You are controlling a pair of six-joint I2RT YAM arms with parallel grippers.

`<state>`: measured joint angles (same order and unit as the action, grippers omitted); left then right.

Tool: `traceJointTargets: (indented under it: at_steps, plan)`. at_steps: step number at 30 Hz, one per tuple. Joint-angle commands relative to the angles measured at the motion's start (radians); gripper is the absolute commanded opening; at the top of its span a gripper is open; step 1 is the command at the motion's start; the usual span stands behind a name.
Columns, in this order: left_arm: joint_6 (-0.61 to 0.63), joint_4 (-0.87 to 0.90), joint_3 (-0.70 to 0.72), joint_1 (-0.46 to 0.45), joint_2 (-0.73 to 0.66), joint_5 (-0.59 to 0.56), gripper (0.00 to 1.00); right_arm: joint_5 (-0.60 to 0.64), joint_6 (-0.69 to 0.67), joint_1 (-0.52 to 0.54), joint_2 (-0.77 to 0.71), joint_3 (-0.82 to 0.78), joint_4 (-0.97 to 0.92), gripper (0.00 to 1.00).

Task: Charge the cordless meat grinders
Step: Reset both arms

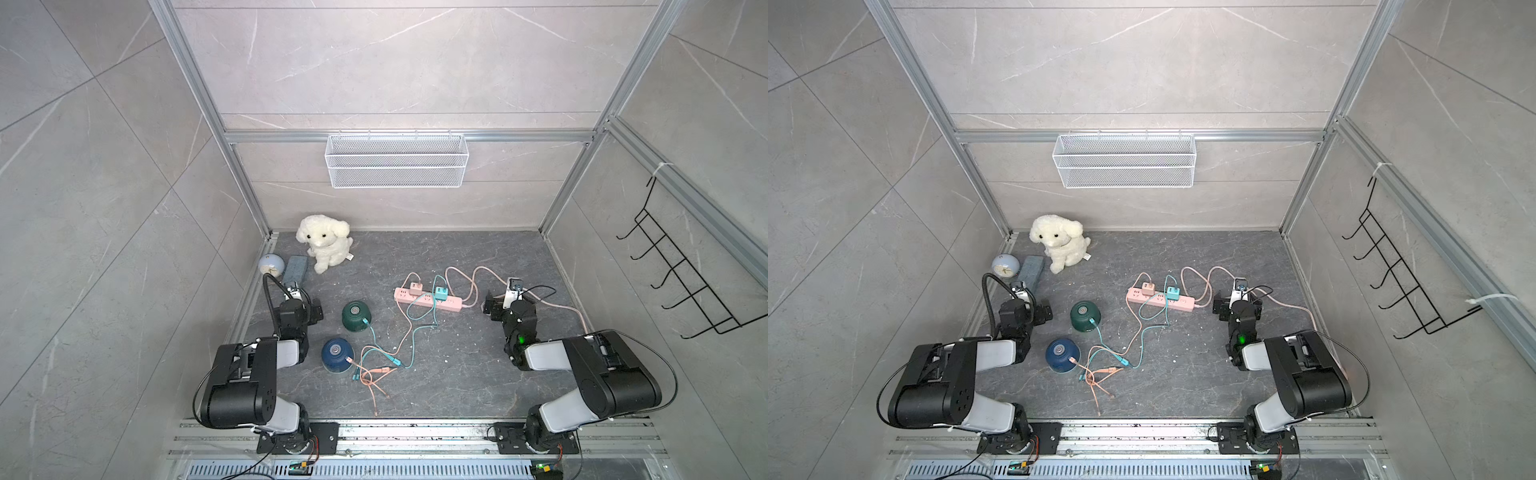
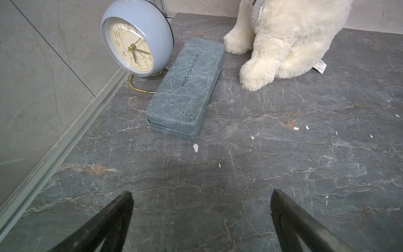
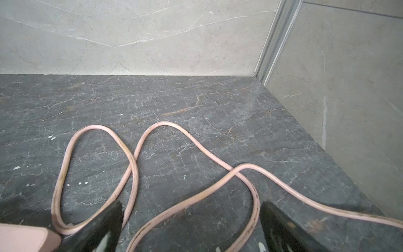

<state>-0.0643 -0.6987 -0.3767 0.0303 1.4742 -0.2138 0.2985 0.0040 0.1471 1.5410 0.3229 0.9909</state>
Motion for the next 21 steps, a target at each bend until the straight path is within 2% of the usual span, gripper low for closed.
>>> traceJointTargets:
  at_steps: [1, 21]
  plan:
    - [0.024, -0.057, -0.022, -0.004, -0.008, 0.007, 1.0, -0.015, 0.009, -0.001, 0.001, 0.006, -0.001, 1.0]
    - [0.038, -0.061, -0.021, -0.003, -0.003, 0.05, 1.0, -0.017, 0.01, -0.001, -0.001, 0.007, -0.006, 1.0]
